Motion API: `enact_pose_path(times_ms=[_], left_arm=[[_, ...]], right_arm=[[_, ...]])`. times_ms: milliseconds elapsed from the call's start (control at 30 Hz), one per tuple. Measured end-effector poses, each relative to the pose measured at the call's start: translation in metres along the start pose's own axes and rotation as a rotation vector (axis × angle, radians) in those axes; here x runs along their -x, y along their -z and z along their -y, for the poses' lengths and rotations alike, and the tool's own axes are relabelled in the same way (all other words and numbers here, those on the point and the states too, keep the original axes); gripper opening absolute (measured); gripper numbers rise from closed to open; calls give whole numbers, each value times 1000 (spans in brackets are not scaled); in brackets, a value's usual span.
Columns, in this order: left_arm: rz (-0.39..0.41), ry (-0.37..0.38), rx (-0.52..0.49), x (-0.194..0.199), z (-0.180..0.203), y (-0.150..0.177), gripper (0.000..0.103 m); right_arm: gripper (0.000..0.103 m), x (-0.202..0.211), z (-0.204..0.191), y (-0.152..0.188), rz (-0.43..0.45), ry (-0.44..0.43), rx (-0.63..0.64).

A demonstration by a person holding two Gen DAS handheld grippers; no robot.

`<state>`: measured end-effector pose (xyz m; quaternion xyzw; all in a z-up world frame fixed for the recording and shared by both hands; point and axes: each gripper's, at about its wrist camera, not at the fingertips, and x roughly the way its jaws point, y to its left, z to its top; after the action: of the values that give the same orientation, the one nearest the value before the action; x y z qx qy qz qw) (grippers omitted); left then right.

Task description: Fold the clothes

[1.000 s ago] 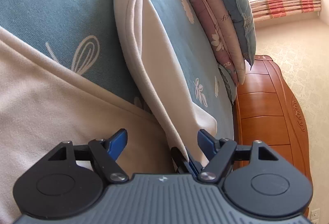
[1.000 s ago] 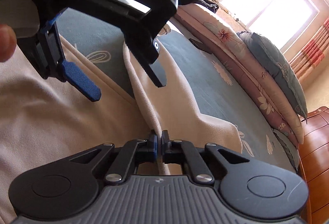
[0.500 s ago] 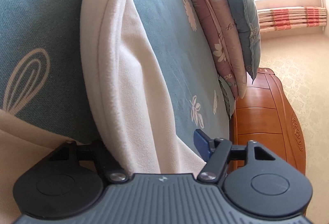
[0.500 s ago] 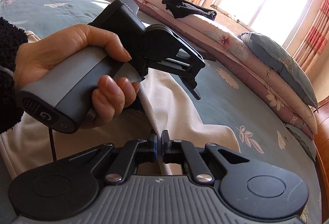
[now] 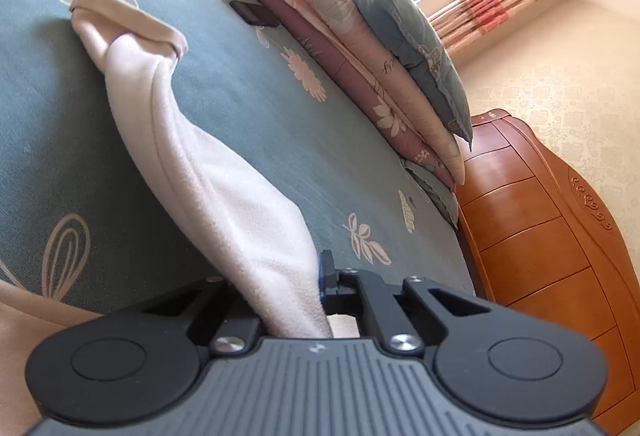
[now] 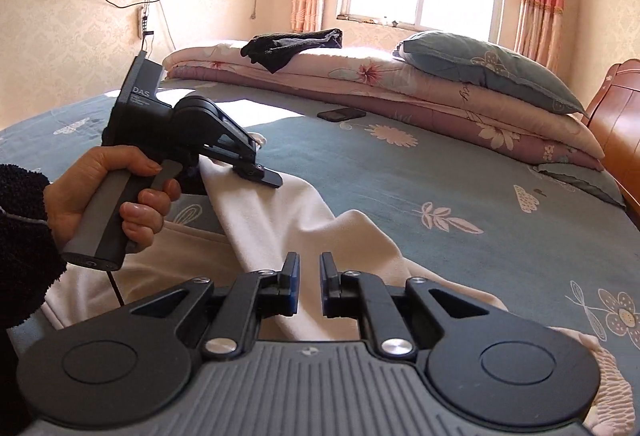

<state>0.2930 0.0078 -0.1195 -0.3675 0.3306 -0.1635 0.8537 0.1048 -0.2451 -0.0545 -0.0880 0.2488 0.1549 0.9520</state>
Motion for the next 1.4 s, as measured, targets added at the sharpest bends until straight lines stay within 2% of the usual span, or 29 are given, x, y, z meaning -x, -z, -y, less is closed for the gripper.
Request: enact_pose_path(times_ms=[167, 233, 333, 467, 533, 600, 667, 767, 933, 1000, 1200, 1300, 1400], left_arm=[[154, 7, -190, 47, 45, 7, 1], [212, -4, -273, 67, 62, 18, 1], [272, -22, -337, 98, 72, 39, 1], [305, -70, -395, 126, 68, 76, 2], [309, -124, -415, 131, 61, 92, 2], [294, -201, -497, 128, 60, 106, 2], [249, -264, -508, 123, 55, 112, 2], [253, -268, -486, 125, 53, 106, 2], [275, -247, -487, 129, 60, 94, 2], [273, -246, -491, 129, 59, 95, 2], [269, -242, -500, 128, 56, 100, 2], [260, -242, -500, 127, 55, 101, 2], [257, -243, -502, 126, 55, 101, 2]], right_arm=[[13, 19, 31, 20, -15, 85, -98], [13, 28, 38, 27, -16, 105, -124], [14, 37, 49, 35, -17, 117, -163], [19, 46, 58, 42, -8, 139, -190], [19, 48, 61, 46, -10, 147, -201], [19, 50, 62, 51, -18, 149, -217], [20, 51, 64, 54, -28, 155, -231], [21, 50, 67, 57, -46, 164, -253], [28, 57, 94, 73, -47, 174, -431], [36, 62, 117, 85, -45, 185, -567], [38, 79, 190, 139, -23, 226, -993], [41, 80, 206, 158, -8, 247, -1101], [46, 69, 214, 169, -9, 208, -1159]])
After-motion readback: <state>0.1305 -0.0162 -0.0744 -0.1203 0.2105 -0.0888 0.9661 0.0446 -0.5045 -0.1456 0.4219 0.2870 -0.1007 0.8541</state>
